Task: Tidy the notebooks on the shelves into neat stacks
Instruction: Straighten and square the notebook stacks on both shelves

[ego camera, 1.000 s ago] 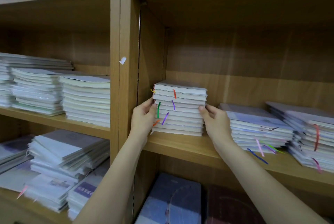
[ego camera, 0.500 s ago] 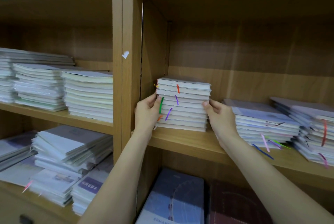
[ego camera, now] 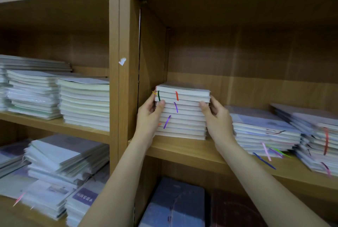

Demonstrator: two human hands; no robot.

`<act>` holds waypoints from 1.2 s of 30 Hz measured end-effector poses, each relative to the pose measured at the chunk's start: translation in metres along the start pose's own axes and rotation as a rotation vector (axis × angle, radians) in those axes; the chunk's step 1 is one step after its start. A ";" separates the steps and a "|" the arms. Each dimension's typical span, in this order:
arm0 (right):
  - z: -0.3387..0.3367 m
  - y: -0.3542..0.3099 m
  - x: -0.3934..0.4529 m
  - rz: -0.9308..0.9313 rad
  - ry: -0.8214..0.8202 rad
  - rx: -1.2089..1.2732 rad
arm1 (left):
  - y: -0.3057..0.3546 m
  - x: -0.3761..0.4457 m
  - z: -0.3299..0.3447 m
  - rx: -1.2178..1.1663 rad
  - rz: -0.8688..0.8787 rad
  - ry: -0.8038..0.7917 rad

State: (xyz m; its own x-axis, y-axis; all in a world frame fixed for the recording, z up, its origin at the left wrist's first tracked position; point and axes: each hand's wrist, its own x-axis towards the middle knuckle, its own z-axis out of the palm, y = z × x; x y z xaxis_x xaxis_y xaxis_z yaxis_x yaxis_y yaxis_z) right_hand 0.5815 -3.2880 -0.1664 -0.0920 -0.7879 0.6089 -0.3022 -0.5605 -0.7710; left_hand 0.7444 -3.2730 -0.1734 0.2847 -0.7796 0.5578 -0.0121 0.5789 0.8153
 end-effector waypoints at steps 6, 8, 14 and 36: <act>0.001 0.002 0.003 -0.003 0.015 0.062 | -0.002 0.003 0.000 0.026 0.020 0.016; 0.000 0.003 0.003 0.001 0.018 0.075 | -0.002 0.002 0.001 0.026 0.028 0.014; 0.003 0.004 0.006 0.014 0.029 0.103 | -0.005 0.004 0.001 0.093 0.019 -0.041; 0.003 0.004 0.006 0.013 0.023 0.095 | 0.003 0.000 -0.001 -0.016 -0.006 0.009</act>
State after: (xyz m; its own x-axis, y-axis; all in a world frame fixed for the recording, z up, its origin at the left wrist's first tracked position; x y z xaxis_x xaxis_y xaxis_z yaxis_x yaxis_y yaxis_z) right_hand 0.5825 -3.2963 -0.1663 -0.1170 -0.7900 0.6018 -0.2099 -0.5726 -0.7925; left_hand 0.7454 -3.2710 -0.1717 0.2934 -0.7809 0.5515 0.0044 0.5779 0.8161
